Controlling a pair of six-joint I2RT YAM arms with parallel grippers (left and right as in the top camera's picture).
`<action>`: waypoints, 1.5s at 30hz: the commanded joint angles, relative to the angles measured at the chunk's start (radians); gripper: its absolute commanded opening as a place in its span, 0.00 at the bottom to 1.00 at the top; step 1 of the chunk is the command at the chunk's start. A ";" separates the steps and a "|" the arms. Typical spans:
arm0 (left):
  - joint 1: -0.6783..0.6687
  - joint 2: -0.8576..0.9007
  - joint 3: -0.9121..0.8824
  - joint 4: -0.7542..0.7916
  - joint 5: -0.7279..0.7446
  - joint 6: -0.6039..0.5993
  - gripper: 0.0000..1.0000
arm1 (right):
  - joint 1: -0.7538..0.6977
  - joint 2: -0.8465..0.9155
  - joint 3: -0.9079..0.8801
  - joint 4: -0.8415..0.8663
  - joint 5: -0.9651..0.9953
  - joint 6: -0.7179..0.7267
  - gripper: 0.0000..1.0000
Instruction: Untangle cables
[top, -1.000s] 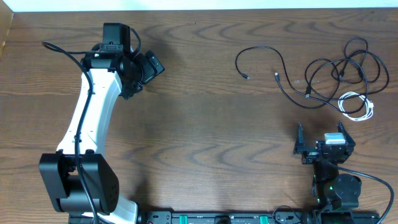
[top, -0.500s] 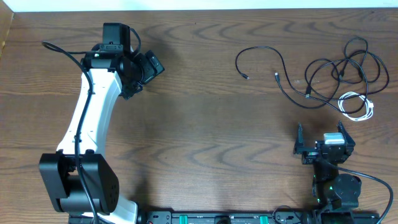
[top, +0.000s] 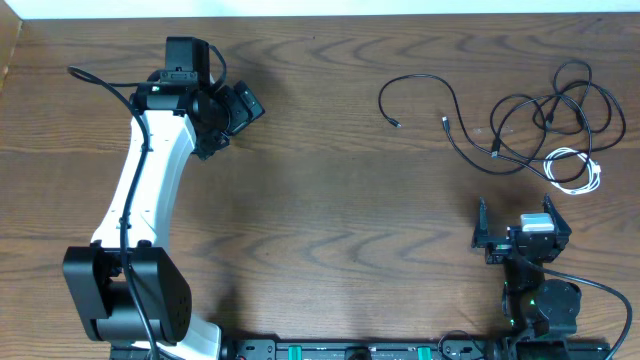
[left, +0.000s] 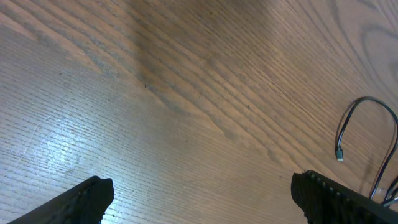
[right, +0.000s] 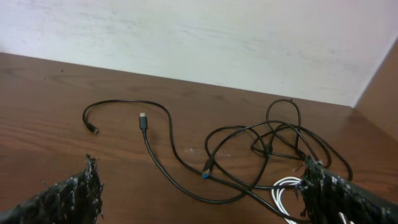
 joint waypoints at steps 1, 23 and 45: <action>0.003 0.000 0.000 -0.003 -0.006 0.003 0.98 | -0.005 -0.006 -0.001 -0.005 0.006 -0.015 0.99; 0.003 -0.001 0.000 -0.003 -0.059 0.002 0.98 | -0.005 -0.006 -0.001 -0.005 0.006 -0.015 0.99; -0.021 -0.361 -0.043 0.060 -0.113 0.449 0.98 | -0.005 -0.006 -0.001 -0.005 0.006 -0.015 0.99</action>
